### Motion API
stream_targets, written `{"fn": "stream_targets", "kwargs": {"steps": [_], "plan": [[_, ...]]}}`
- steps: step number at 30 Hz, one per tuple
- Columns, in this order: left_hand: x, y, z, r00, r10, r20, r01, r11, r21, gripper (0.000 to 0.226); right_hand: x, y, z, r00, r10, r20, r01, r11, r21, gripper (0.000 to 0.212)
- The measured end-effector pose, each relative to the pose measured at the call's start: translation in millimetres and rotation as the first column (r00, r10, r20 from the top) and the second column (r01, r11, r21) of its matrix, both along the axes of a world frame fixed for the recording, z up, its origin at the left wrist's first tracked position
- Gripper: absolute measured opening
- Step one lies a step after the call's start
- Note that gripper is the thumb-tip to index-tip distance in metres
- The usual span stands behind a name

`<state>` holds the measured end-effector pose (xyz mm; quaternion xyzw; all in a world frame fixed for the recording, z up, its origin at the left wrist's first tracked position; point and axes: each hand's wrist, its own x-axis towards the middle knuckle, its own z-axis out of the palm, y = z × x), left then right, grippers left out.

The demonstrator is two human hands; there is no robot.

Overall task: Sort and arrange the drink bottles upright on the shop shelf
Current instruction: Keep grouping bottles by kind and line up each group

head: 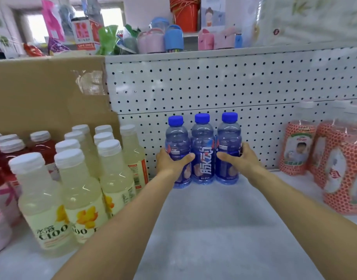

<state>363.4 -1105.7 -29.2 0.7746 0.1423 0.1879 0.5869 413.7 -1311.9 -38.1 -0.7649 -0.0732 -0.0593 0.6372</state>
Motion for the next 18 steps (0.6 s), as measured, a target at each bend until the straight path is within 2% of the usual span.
{"fn": "stream_targets", "kwargs": {"steps": [2, 4, 8, 11, 13, 18], "plan": [[-5.3, -0.7, -1.3, 1.000, -0.010, -0.010, 0.010, 1.000, 0.022, 0.082, -6.1, -2.6, 0.9, 1.000, 0.007, 0.014, -0.007, 0.999, -0.038, 0.041], [-14.6, -3.1, -4.0, 1.000, -0.029, -0.001, 0.029, 0.999, 0.023, 0.080, -15.4, -6.4, -0.1, 1.000, 0.025, 0.019, -0.024, 0.998, -0.052, 0.046], [-46.1, -8.6, -6.9, 0.987, -0.158, 0.038, 0.158, 0.987, -0.004, 0.053, -49.0, -9.9, -6.3, 0.997, 0.053, 0.063, -0.054, 0.998, 0.016, 0.050], [-74.0, -13.7, -5.2, 0.967, -0.247, 0.059, 0.250, 0.967, -0.047, 0.063, -84.4, -7.3, -4.0, 0.987, 0.110, 0.115, -0.114, 0.993, 0.027, 0.054], [-95.8, -13.7, -4.4, 0.949, -0.301, 0.096, 0.307, 0.950, -0.050, 0.061, -110.7, -5.0, -1.7, 0.981, 0.137, 0.140, -0.142, 0.989, 0.030, 0.061], [-166.6, -4.5, 0.0, 0.914, -0.353, 0.200, 0.376, 0.922, -0.092, 0.059, -181.6, 10.8, 3.0, 0.969, 0.141, 0.202, -0.166, 0.979, 0.116, 0.045]]}}
